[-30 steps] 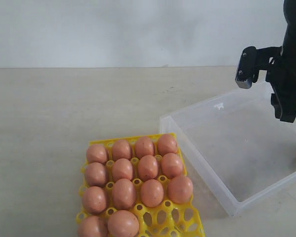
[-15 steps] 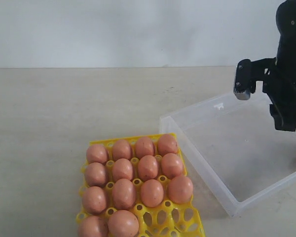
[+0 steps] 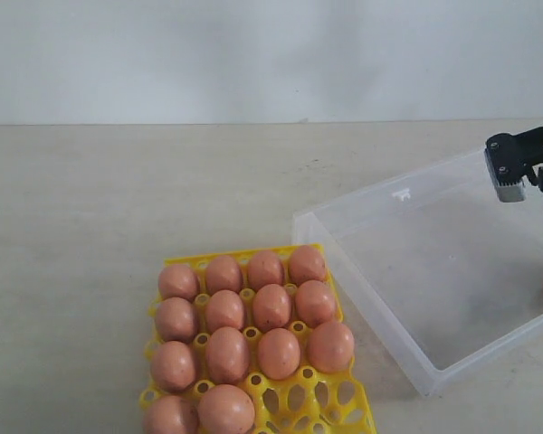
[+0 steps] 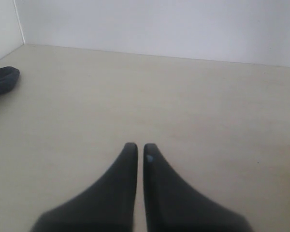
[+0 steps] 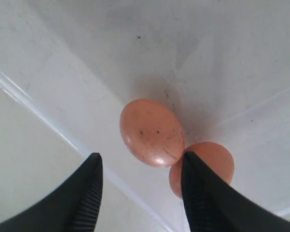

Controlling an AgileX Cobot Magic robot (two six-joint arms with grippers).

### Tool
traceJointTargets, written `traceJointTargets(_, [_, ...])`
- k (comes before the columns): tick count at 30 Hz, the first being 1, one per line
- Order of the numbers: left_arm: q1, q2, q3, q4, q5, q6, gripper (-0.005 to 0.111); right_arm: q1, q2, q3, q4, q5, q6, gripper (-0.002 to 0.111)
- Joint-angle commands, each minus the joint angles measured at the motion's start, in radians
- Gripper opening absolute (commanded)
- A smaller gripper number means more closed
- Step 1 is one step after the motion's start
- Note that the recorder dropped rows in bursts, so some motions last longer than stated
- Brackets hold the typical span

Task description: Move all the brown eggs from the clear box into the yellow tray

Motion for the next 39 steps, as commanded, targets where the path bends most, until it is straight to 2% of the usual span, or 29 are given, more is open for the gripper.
traceJointTargets(1, [-0.003,-0.003,0.004,0.000,-0.004,0.004,0.004,-0.006,0.015,-0.004,0.009,0.007,-0.042,0.043])
traceJointTargets(18, [-0.003,-0.003,0.004,0.000,-0.004,0.004,0.004,-0.007,0.091,-0.004,-0.096,-0.026,-0.041,0.043])
traceJointTargets(26, [-0.003,-0.003,0.004,0.000,-0.004,0.004,0.004,-0.056,0.091,-0.004,-0.082,-0.042,-0.030,0.043])
traceJointTargets(39, [-0.003,-0.003,0.004,0.000,-0.004,0.004,0.004,-0.056,0.115,-0.004,-0.032,-0.107,-0.028,0.043])
